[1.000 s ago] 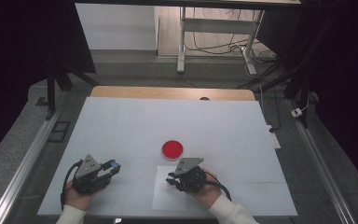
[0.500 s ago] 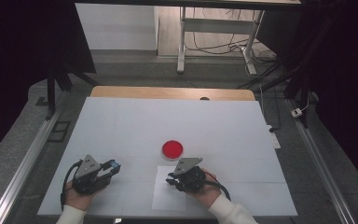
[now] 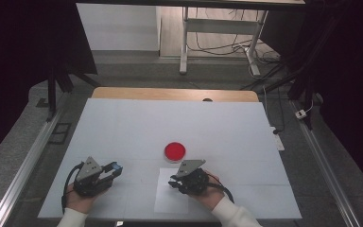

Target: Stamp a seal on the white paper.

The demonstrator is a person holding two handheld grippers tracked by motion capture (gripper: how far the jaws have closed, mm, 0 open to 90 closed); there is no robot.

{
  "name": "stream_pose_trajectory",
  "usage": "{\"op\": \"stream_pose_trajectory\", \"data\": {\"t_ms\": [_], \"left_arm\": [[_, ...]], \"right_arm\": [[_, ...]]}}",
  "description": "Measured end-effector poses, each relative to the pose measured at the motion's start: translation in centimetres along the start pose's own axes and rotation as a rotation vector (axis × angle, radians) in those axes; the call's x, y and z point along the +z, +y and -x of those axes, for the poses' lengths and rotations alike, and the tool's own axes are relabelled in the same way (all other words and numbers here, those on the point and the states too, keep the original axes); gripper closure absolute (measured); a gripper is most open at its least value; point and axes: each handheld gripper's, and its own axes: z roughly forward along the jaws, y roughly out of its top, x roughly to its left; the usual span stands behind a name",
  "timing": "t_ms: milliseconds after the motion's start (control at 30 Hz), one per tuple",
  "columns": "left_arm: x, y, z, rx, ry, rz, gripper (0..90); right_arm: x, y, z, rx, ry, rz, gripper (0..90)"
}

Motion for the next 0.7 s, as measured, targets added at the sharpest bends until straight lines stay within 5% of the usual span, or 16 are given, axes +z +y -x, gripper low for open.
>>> {"op": "stream_pose_trajectory", "data": {"t_ms": [700], "left_arm": [[0.00,0.00,-0.09,0.001,0.003,0.001,65.3]], "right_arm": [[-0.36,0.20,-0.32,-0.014,-0.021,0.019,75.7]]}}
